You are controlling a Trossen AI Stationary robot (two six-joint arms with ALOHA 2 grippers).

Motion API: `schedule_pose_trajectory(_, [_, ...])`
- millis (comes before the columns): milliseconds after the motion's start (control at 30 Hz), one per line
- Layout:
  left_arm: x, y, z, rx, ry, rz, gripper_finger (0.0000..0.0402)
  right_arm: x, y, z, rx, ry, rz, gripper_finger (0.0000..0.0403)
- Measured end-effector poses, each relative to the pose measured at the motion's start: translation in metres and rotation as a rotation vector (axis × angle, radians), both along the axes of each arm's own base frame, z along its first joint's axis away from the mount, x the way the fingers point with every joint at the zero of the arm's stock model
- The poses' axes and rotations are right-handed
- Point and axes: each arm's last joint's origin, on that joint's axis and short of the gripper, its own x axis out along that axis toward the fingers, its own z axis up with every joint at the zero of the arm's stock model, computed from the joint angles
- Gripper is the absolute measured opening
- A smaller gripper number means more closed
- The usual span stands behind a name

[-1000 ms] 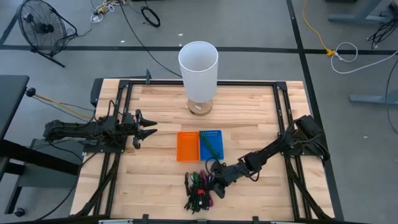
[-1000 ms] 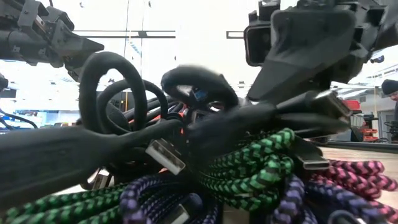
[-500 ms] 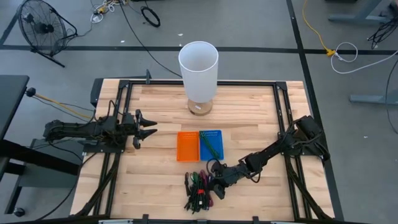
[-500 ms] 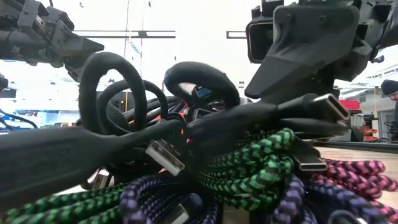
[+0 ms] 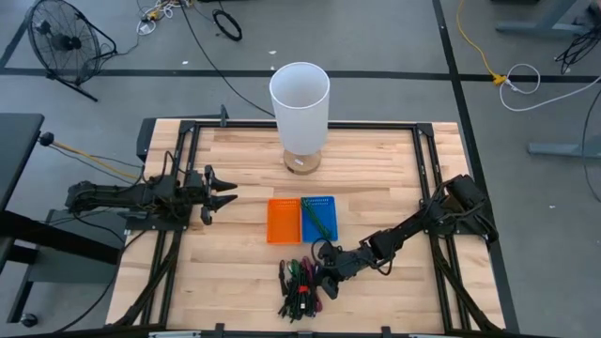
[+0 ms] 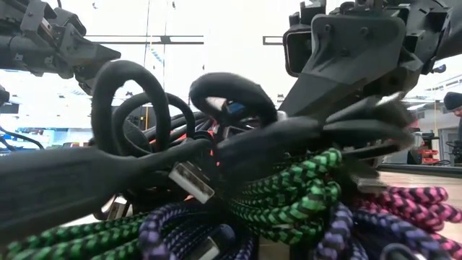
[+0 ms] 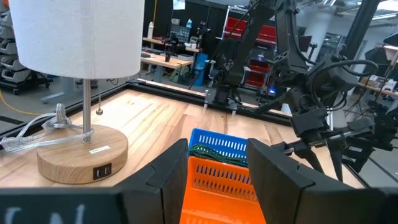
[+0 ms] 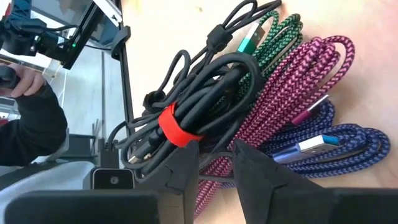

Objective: Pick & Place USB Port
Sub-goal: Put the black USB cable into the orange bin

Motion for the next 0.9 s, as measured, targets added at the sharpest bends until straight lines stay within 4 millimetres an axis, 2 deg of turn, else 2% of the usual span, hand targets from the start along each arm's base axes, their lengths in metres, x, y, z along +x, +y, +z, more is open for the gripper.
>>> schedule_pose_trajectory(100, [0.0, 0.0, 0.0, 0.0, 0.001, 0.0, 0.017, 0.001, 0.0, -0.001, 0.006, -0.006, -0.002, 0.01])
schedule_pose_trajectory(333, [0.0, 0.0, 0.0, 0.001, 0.005, 0.0, 0.017, 0.005, 0.002, -0.016, 0.022, -0.008, -0.007, 0.0096])
schedule_pose_trajectory(400, [0.0, 0.0, -0.001, 0.001, 0.01, -0.001, 0.017, 0.006, 0.002, -0.018, 0.024, -0.004, -0.015, 0.008])
schedule_pose_trajectory(533, [0.0, 0.0, -0.001, 0.001, 0.011, -0.001, 0.017, 0.007, 0.0, -0.019, 0.027, 0.001, -0.013, 0.0013])
schedule_pose_trajectory(700, [0.0, 0.0, -0.001, 0.001, 0.014, -0.001, 0.017, 0.008, -0.001, -0.018, 0.044, 0.003, -0.013, 0.0004])
schedule_pose_trajectory(800, [0.0, 0.0, -0.001, 0.001, 0.014, -0.001, 0.017, 0.011, 0.001, -0.01, 0.041, -0.021, 0.002, 0.0003])
schedule_pose_trajectory(900, [0.0, 0.0, -0.001, 0.001, 0.014, -0.001, 0.017, 0.017, 0.004, 0.008, 0.02, -0.058, 0.035, 0.0002])
